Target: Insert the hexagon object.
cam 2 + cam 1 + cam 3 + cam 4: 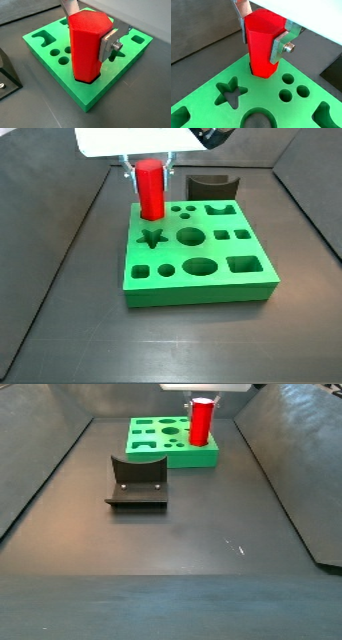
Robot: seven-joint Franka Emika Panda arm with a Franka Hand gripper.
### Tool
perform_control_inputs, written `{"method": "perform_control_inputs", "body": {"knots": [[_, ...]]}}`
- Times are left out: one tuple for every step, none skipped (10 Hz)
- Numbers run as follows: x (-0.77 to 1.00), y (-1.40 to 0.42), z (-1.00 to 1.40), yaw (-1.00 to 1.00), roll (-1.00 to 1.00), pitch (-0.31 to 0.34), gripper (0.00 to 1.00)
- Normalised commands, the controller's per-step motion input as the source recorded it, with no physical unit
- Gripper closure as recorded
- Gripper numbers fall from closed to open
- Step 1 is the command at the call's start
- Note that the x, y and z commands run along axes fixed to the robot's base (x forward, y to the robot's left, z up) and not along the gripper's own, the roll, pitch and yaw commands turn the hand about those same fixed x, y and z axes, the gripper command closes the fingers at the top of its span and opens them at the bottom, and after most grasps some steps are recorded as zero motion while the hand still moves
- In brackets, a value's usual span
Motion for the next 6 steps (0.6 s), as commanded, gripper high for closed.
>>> {"method": "perform_control_inputs", "body": {"knots": [[-0.37, 0.00, -0.16, 0.00, -0.13, -0.187, 1.00], [-0.33, -0.07, -0.25, 0.00, -0.11, -0.181, 1.00], [-0.20, 0.00, -0.60, -0.06, -0.10, -0.144, 1.00], [-0.07, 0.10, -0.86, -0.35, -0.25, 0.000, 1.00], [-0.08, 0.08, -0.71, -0.49, -0.23, 0.113, 1.00], [0.00, 0.09, -0.64, -0.45, -0.25, 0.146, 1.00]]}}
